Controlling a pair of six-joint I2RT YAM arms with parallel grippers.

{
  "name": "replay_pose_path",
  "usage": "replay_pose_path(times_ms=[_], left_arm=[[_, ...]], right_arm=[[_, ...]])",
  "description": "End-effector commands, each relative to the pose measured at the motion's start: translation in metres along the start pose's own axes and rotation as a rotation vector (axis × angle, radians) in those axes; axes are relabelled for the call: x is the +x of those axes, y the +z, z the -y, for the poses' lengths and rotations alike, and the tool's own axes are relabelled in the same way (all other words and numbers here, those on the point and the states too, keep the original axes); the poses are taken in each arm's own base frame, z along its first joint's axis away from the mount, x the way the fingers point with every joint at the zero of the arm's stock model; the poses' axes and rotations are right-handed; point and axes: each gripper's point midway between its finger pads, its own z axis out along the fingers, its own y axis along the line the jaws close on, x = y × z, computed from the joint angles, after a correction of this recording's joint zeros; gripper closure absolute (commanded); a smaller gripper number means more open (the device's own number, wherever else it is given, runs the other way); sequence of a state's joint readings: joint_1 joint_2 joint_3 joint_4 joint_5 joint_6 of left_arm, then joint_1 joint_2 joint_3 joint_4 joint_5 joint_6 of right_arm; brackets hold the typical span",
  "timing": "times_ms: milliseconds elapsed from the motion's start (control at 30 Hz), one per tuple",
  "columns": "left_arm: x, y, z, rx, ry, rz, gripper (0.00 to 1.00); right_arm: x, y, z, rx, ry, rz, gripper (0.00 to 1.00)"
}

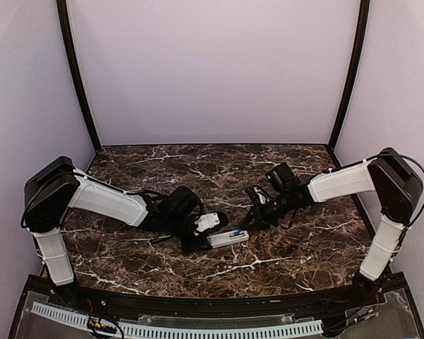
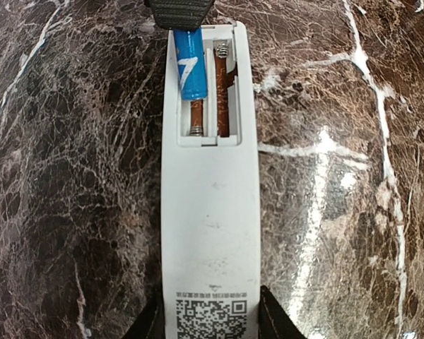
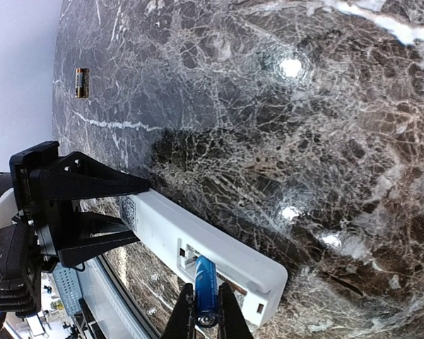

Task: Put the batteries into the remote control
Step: Place the battery in the battery compartment.

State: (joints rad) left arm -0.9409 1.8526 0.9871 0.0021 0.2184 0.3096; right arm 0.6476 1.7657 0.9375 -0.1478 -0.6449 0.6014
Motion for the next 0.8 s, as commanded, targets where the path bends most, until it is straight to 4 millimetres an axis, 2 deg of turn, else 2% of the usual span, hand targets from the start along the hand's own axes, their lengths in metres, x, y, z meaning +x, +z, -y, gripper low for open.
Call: replay_pose_path(times_ms=[0, 367, 767], left_arm=[[0.012, -0.004, 0.003, -0.005, -0.031, -0.035, 0.77], [0.013, -0.002, 0.001, -0.011, -0.037, -0.04, 0.79], [0.015, -0.001, -0.001, -0.023, -0.057, -0.043, 0.83]], right_arm=[[0.0, 0.007, 0.005, 0.016, -0.001, 0.011, 1.0], [-0.002, 0.018, 0.014, 0.032, 0.026, 0.03, 1.0], [0.017, 0.026, 0.016, 0.049, 0.045, -0.013, 1.0]])
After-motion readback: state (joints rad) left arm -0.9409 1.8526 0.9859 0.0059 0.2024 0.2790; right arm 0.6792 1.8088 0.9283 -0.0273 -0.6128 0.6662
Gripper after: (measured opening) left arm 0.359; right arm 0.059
